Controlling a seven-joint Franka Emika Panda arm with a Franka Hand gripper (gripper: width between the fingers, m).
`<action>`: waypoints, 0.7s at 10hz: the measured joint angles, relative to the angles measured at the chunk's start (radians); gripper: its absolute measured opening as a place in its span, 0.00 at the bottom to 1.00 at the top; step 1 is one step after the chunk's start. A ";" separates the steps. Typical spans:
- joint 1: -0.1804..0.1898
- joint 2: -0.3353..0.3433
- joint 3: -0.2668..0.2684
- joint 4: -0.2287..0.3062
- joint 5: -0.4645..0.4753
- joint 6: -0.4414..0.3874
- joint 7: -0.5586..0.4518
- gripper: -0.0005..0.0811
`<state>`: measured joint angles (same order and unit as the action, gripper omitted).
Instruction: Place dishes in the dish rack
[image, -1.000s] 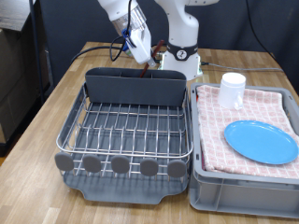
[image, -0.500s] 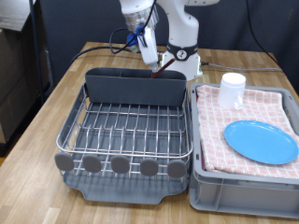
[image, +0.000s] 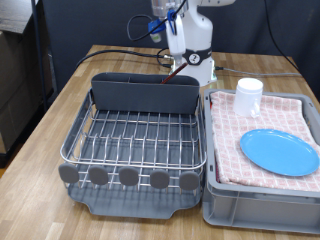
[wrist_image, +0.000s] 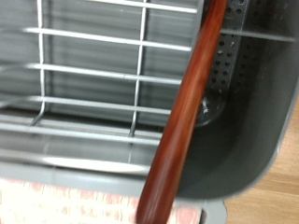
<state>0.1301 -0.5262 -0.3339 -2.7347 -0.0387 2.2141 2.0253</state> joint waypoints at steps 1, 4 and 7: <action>0.010 -0.012 0.030 0.026 -0.001 -0.043 0.000 0.99; 0.090 0.001 0.094 0.105 -0.003 -0.131 -0.099 0.99; 0.108 0.031 0.089 0.126 -0.031 -0.092 -0.178 0.99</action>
<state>0.2385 -0.4954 -0.2445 -2.6084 -0.0697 2.1219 1.8476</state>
